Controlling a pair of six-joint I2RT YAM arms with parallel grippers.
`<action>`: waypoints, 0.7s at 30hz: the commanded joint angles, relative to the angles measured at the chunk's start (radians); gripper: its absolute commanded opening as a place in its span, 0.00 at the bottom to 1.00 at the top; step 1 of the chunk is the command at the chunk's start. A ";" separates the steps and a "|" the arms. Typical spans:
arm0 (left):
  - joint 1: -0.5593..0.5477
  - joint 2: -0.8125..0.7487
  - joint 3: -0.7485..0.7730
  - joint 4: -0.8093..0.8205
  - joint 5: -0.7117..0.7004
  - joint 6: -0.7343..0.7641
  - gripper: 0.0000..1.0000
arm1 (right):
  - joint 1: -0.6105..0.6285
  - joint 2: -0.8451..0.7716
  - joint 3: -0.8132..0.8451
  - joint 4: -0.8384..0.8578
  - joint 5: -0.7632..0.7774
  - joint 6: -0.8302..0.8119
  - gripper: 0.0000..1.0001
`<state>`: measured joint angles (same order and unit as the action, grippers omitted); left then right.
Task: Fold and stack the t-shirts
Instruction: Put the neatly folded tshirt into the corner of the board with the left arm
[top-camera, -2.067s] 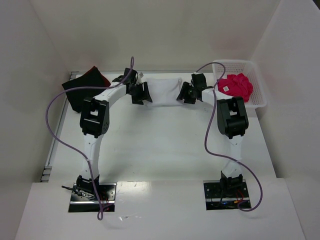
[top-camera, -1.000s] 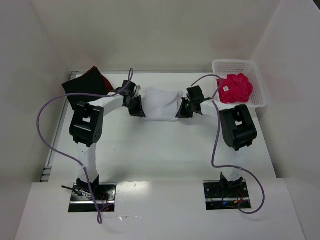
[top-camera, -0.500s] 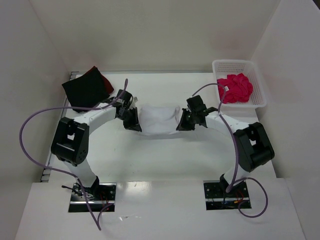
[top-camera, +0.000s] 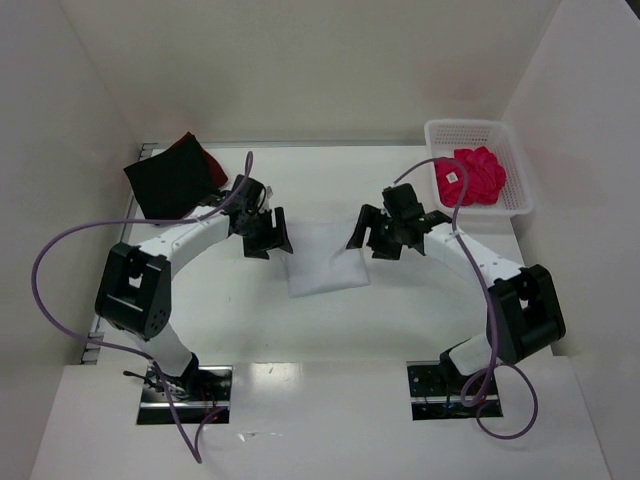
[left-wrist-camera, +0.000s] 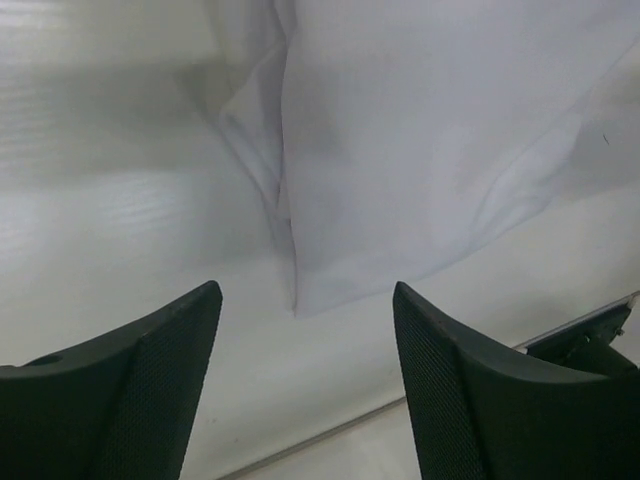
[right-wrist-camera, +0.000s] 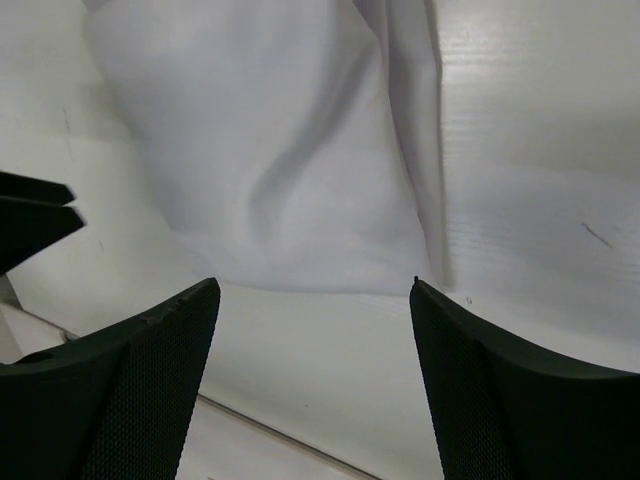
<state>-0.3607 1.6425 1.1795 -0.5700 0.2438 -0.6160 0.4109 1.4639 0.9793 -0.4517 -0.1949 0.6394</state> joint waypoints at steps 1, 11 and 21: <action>0.002 0.070 0.011 0.139 0.026 -0.039 0.77 | -0.031 -0.028 0.091 -0.010 0.026 -0.035 0.83; 0.002 0.122 -0.124 0.436 -0.054 -0.204 0.77 | -0.096 -0.042 0.145 -0.028 0.009 -0.060 0.93; -0.040 0.211 -0.186 0.559 -0.003 -0.261 0.77 | -0.136 -0.082 0.145 -0.056 0.003 -0.050 1.00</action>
<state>-0.3811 1.8084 1.0247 -0.0584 0.2388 -0.8513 0.2887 1.4291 1.0939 -0.4878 -0.1919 0.5934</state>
